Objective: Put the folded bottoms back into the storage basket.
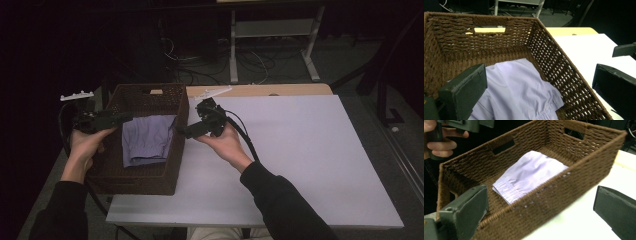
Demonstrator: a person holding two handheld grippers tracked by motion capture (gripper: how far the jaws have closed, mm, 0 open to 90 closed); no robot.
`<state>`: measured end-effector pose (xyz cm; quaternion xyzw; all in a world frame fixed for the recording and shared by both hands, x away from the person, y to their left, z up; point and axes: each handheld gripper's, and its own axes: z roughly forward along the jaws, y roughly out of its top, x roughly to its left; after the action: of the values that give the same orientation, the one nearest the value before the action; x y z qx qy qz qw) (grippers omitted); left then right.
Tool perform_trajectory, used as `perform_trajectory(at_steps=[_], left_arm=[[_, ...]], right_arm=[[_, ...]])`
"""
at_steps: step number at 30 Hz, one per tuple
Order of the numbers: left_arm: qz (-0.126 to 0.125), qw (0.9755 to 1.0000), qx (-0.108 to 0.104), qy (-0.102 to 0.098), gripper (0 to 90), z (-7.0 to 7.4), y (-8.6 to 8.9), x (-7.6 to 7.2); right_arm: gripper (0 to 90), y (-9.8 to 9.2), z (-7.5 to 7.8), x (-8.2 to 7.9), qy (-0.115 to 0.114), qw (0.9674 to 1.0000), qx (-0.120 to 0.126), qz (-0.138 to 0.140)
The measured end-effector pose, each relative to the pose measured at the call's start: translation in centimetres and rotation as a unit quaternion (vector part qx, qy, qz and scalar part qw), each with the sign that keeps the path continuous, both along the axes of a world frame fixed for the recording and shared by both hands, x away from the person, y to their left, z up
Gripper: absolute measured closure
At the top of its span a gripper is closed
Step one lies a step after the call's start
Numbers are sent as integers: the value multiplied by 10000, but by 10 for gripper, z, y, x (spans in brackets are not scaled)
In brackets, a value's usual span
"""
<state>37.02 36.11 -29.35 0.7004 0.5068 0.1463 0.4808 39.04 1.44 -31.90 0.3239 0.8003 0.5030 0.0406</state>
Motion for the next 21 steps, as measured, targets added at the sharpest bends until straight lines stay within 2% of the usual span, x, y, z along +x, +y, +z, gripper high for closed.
perform_trajectory(at_steps=[5, 21], left_arm=[[-57, 10000, 6, -45, 0, 0, -4, -6], [-356, 9980, -308, -412, 0, 3, -21, -34]], right_arm=[[1, -18, 2, -2, -35, 10000, -66, -54], [1, -66, -1, -13, -81, 9997, -147, -190]])
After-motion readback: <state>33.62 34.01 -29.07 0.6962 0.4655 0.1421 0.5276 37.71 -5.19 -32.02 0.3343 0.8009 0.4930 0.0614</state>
